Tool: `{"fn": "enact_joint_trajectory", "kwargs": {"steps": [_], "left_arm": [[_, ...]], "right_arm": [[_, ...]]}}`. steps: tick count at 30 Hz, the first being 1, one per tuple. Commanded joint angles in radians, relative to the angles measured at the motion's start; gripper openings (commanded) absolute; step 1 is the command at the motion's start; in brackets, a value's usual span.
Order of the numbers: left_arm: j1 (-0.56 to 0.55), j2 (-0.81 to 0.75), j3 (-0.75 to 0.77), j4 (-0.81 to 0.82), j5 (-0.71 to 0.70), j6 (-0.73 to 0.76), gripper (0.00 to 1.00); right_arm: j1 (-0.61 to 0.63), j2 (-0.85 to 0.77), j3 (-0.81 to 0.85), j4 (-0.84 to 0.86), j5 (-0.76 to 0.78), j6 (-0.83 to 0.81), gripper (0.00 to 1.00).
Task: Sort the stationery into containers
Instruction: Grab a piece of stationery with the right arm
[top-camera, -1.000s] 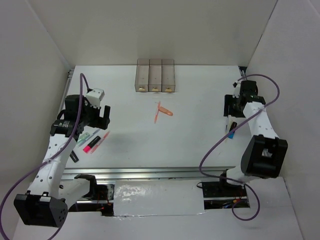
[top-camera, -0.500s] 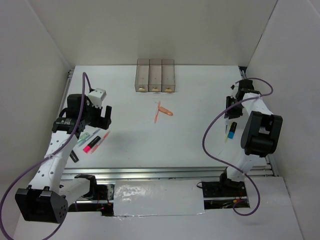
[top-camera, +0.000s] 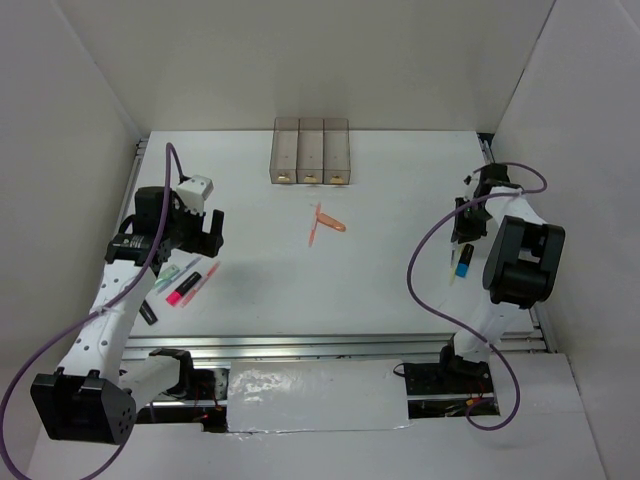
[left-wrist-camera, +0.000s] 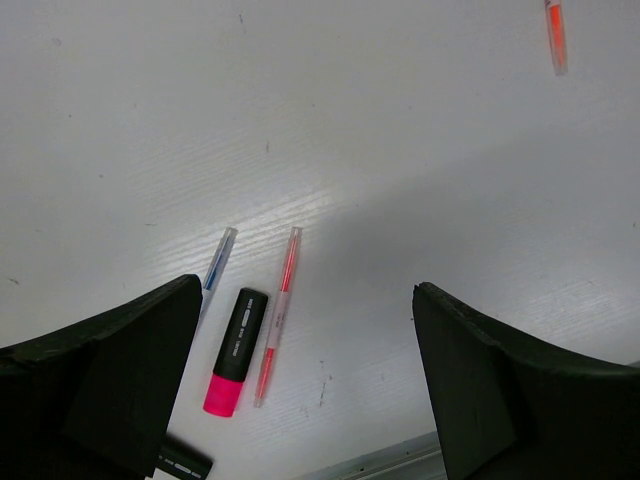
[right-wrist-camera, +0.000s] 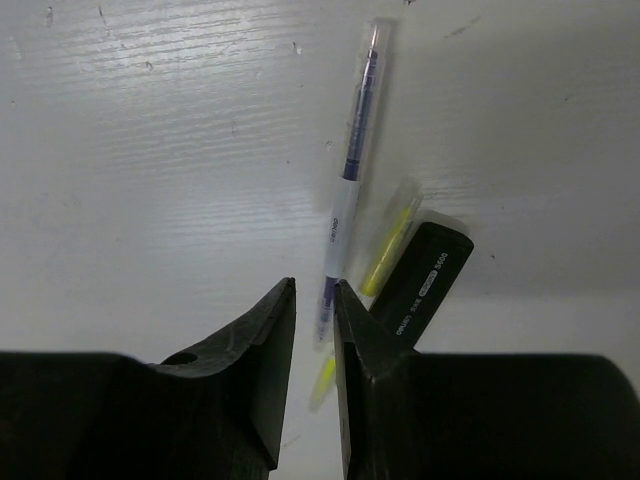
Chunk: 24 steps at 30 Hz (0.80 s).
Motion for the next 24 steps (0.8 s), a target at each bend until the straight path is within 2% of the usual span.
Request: {"fn": "enact_joint_trajectory", "kwargs": {"steps": [1, 24], "left_arm": [[-0.004, 0.003, 0.012, 0.029, 0.025, 0.024, 0.99], [-0.003, 0.025, 0.011, 0.035, 0.025, 0.025, 0.99]], "right_arm": [[-0.009, 0.016, 0.029, -0.011, -0.002, -0.014, 0.29], [-0.02, 0.131, 0.092, -0.031, -0.011, -0.023, 0.3]]}}
